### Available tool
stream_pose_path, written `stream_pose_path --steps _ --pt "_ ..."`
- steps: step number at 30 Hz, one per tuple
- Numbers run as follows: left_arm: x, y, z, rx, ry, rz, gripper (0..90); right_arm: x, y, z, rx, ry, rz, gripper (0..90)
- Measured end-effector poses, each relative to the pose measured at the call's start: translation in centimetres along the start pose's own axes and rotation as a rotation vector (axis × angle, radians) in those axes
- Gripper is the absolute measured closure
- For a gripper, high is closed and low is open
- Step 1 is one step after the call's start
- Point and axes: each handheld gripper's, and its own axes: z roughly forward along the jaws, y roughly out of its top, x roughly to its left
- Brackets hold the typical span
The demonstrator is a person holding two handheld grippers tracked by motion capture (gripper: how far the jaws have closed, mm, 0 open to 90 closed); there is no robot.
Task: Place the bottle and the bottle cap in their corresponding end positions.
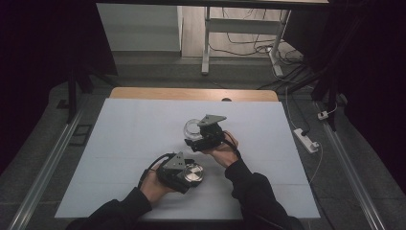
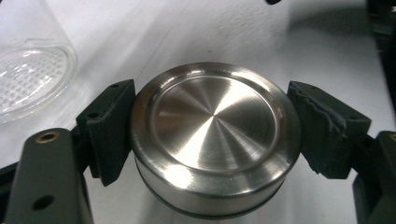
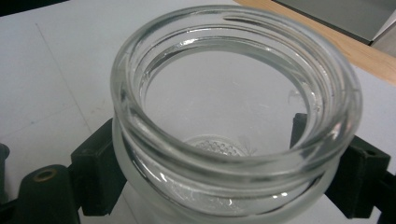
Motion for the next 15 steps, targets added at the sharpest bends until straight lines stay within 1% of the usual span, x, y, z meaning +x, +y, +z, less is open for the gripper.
stream_pose_path --steps 5,9,15 --pt "0.3 -0.1 0.6 0.020 0.013 -0.001 20.2 -0.2 -0.2 0.7 0.015 -0.005 0.001 14.5" --pt "0.4 -0.1 1.0 0.053 0.020 0.006 20.2 -0.2 -0.5 1.3 0.029 -0.008 0.001 14.5" --pt "0.5 -0.3 1.5 0.089 0.015 0.005 20.2 -0.5 -0.9 2.0 0.037 -0.006 0.013 14.5"
